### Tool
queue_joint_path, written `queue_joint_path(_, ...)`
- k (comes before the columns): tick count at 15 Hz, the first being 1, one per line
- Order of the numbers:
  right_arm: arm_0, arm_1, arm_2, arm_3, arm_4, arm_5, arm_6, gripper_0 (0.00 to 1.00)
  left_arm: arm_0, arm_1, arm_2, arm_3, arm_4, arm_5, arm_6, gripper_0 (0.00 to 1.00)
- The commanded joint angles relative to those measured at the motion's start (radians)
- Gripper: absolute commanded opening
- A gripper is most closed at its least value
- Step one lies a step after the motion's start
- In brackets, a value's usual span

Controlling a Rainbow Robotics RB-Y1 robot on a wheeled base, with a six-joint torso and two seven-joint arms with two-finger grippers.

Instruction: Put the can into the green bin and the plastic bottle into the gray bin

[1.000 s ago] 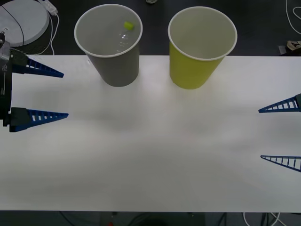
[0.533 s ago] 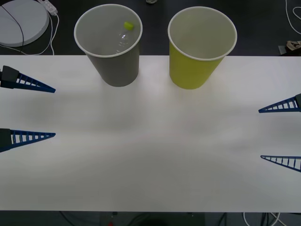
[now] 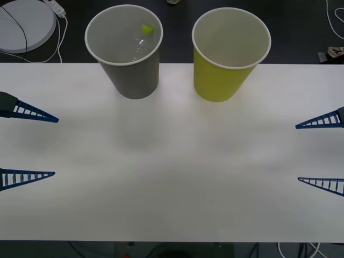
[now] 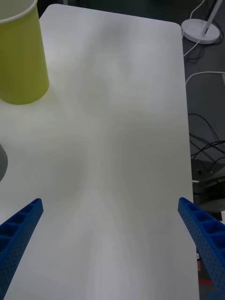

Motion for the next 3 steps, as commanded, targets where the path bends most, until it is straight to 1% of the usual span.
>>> queue_joint_path(1,0.0,0.0,0.0,0.0,0.0,0.0,0.0,1.0,0.001,0.0,-0.001,-0.001,-0.002,0.001,0.0,1.0)
queue_joint_path(3,0.0,0.0,0.0,0.0,0.0,0.0,0.0,1.0,-0.001,0.0,-0.001,-0.001,-0.002,0.001,0.0,1.0)
